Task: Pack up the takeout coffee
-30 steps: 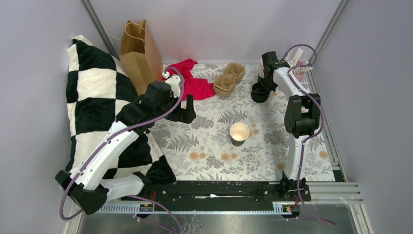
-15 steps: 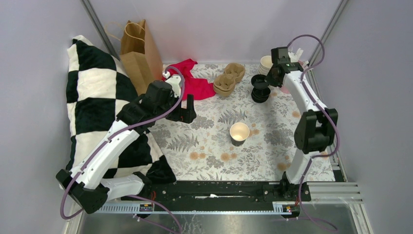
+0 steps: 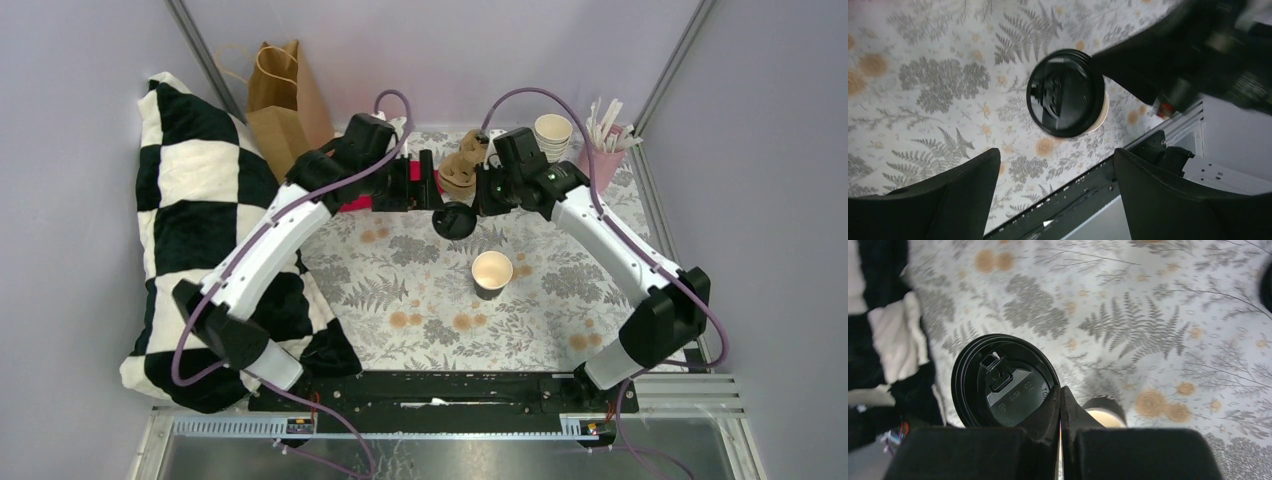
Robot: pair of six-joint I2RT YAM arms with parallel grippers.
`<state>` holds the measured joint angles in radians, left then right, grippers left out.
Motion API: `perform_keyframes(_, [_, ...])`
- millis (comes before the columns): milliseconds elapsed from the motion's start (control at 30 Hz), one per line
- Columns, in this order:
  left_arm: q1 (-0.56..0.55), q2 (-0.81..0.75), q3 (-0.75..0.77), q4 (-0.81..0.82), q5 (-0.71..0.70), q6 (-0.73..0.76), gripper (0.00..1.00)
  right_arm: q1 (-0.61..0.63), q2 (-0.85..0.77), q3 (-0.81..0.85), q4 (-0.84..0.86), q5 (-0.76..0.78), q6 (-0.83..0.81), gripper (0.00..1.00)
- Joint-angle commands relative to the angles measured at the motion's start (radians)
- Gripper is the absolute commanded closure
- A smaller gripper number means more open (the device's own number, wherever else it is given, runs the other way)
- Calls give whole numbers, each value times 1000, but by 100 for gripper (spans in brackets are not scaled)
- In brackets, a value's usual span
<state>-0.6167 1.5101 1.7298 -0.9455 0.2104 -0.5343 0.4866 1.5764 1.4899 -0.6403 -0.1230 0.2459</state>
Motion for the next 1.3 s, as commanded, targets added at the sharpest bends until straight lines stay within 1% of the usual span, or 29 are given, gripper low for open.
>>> perform_keyframes(0, [0,54,17,-47,50,-93,16,61,-83,67,-52,-30,-27,100])
perform_keyframes(200, [-10,51,-26,-38,-16,-86,23,98,-100,70,-62,-30,4,100])
perform_keyframes(300, [-17,64,-23,-34,-33,-87,35,111,-102,69,-79,-3,-1,100])
perform_keyframes(367, [-29,75,-22,-27,-33,-89,47,115,-102,70,-89,5,-7,100])
perform_keyframes(433, [-44,87,-23,-27,-36,-89,55,116,-105,69,-97,-2,-14,100])
perform_keyframes(467, [-50,91,-25,-27,-40,-89,58,116,-106,67,-97,-3,-16,100])
perform_keyframes(567, [-60,98,-36,-26,-54,-92,59,120,-108,69,-105,-3,-27,100])
perform_keyframes(700, [-68,98,-36,-27,-67,-87,67,121,-116,63,-105,-4,-30,100])
perform_keyframes(767, [-70,99,-41,-27,-68,-87,71,123,-119,60,-103,-9,-28,100])
perform_keyframes(833, [-72,97,-47,-27,-70,-86,80,125,-125,53,-99,-12,-24,100])
perform_keyframes(900, [-74,92,-53,-27,-77,-87,83,128,-127,51,-98,-13,-23,100])
perform_keyframes(1033, [-77,91,-64,-28,-76,-90,98,132,-133,50,-102,-15,-27,100])
perform_keyframes(1100, [-76,90,-64,-27,-80,-90,100,132,-132,63,-119,-18,-31,100])
perform_keyframes(1133, [-77,88,-61,-27,-86,-89,100,132,-134,71,-127,-24,-36,96])
perform_keyframes(1167, [-77,86,-59,-26,-91,-89,100,132,-136,78,-137,-27,-39,87])
perform_keyframes(1267, [-70,76,-48,-9,-77,-85,100,132,-151,108,-163,-19,-37,55])
